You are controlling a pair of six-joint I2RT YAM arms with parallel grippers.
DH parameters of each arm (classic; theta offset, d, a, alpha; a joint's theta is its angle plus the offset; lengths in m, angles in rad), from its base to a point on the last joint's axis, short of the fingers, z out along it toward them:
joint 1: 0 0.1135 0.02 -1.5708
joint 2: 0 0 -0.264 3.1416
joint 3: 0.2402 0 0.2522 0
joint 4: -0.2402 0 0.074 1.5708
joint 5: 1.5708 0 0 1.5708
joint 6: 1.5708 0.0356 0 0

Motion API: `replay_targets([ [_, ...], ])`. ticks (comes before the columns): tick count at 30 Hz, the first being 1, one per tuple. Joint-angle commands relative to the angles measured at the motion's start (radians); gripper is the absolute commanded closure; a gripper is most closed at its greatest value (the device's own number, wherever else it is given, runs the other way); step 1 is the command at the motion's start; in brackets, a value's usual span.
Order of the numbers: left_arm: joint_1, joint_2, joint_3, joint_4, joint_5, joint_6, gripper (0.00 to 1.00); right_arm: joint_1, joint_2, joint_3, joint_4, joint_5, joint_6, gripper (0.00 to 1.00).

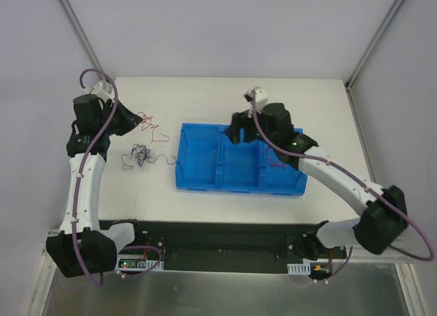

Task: Untangle the cables

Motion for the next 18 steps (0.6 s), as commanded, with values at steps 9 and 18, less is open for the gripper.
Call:
replay_targets([
  [9,0.044,-0.041,-0.05,0.108,0.079,0.018,1.0,0.257,0.618,0.637,0.529,-0.202,0.02,0.21],
  [18,0.13,0.057,-0.072,0.165,0.182,-0.051,1.0,0.319,0.788,0.728,0.41,-0.073,0.129,0.22],
])
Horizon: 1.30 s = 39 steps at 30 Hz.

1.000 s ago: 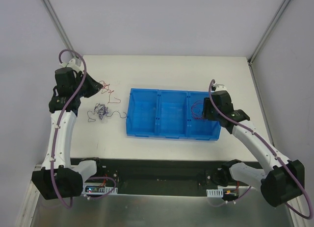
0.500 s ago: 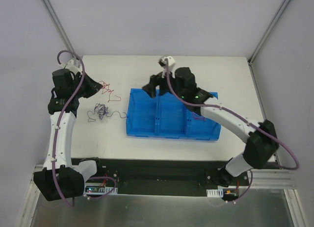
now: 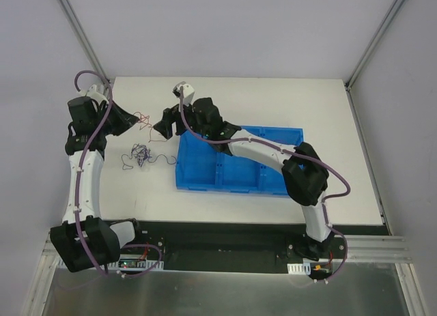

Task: Untangle the cables

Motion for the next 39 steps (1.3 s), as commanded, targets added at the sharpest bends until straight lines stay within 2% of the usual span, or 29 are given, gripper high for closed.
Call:
replay_targets([
  [1,0.05,0.039,-0.019,0.06,0.083,-0.045,1.0,0.035,0.084,0.176,-0.119,0.109,0.05,0.22],
  [3,0.062,0.044,-0.022,0.064,0.095,-0.057,1.0,0.049,0.107,0.225,-0.175,0.175,0.035,0.23],
  [6,0.062,0.046,-0.028,0.074,0.106,-0.066,1.0,0.06,0.104,0.216,-0.186,0.291,0.033,0.22],
  [11,0.062,0.041,-0.042,0.094,0.126,-0.088,1.0,0.06,0.096,0.204,-0.226,0.399,0.107,0.24],
  [18,0.062,0.036,-0.056,0.116,0.143,-0.105,1.0,0.061,0.125,0.228,-0.214,0.333,0.142,0.25],
  [25,0.062,0.006,-0.061,0.136,0.152,-0.103,1.0,0.077,0.19,0.279,-0.223,0.285,0.158,0.31],
  [36,0.062,-0.029,-0.088,0.194,0.209,-0.14,1.0,0.103,0.325,0.42,-0.24,0.235,0.161,0.36],
  [39,0.061,-0.026,-0.093,0.208,0.215,-0.148,1.0,0.106,0.343,0.434,-0.241,0.264,0.15,0.45],
])
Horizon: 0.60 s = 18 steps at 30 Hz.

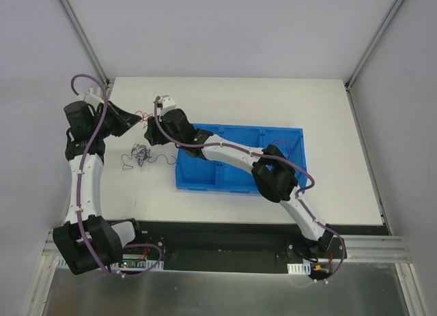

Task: Untangle the cables

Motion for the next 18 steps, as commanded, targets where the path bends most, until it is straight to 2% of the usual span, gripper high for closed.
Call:
replay_targets([
  [1,-0.001,-0.025,-0.013,0.067,0.044,-0.021,1.0,0.009,0.006,0.057,0.014,0.028,-0.006,0.52],
  [6,0.0,-0.033,-0.016,0.07,0.03,-0.011,1.0,-0.009,-0.035,0.004,0.038,0.071,-0.044,0.96],
  [7,0.002,-0.038,-0.015,0.069,0.028,-0.006,1.0,-0.011,-0.055,-0.022,0.045,0.082,-0.053,0.99],
  [12,0.051,-0.093,-0.019,0.025,-0.079,0.002,1.0,-0.028,-0.212,-0.229,0.136,0.171,-0.133,0.99],
  [18,0.102,-0.108,-0.002,-0.031,-0.156,0.015,1.0,-0.08,-0.38,-0.394,0.207,0.136,-0.113,0.99],
])
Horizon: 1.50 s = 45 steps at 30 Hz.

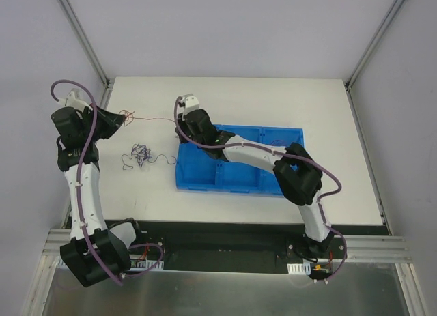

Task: Untangle the cables

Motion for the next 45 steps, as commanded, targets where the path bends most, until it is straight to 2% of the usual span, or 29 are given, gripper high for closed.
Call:
replay_targets([
  [1,0.028,-0.018,0.008,-0.022,-0.071,0.009,1.0,-0.038,-0.192,-0.06,0.143,0.024,-0.02,0.99],
  [6,0.031,0.006,0.01,-0.013,-0.03,-0.001,1.0,-0.059,-0.252,-0.107,0.155,-0.001,-0.027,0.99],
  [9,0.029,0.055,0.007,0.033,0.076,-0.02,1.0,-0.067,-0.278,-0.109,0.155,-0.06,-0.024,0.99],
  [12,0.017,0.106,0.005,0.084,0.179,-0.038,0.88,-0.067,-0.318,-0.115,0.152,-0.102,-0.039,0.99],
  [16,0.006,0.109,-0.002,0.108,0.202,-0.037,0.75,-0.07,-0.399,-0.152,0.145,-0.11,-0.057,0.99],
  [21,-0.003,0.091,-0.022,0.137,0.207,-0.035,0.6,-0.082,-0.52,-0.212,0.119,-0.05,-0.073,0.99],
  [27,-0.012,0.095,-0.039,0.183,0.228,-0.047,0.5,-0.098,-0.652,-0.304,0.082,0.034,-0.146,0.99],
  [32,-0.017,0.1,-0.045,0.197,0.233,-0.05,0.49,-0.113,-0.741,-0.353,0.047,0.097,-0.159,0.99],
  [39,-0.02,0.106,-0.062,0.236,0.267,-0.101,0.45,-0.115,-0.888,-0.419,-0.107,0.215,-0.22,0.99],
  [45,-0.031,0.094,-0.062,0.245,0.271,-0.095,0.43,-0.116,-1.089,-0.561,-0.162,0.406,-0.299,0.99],
])
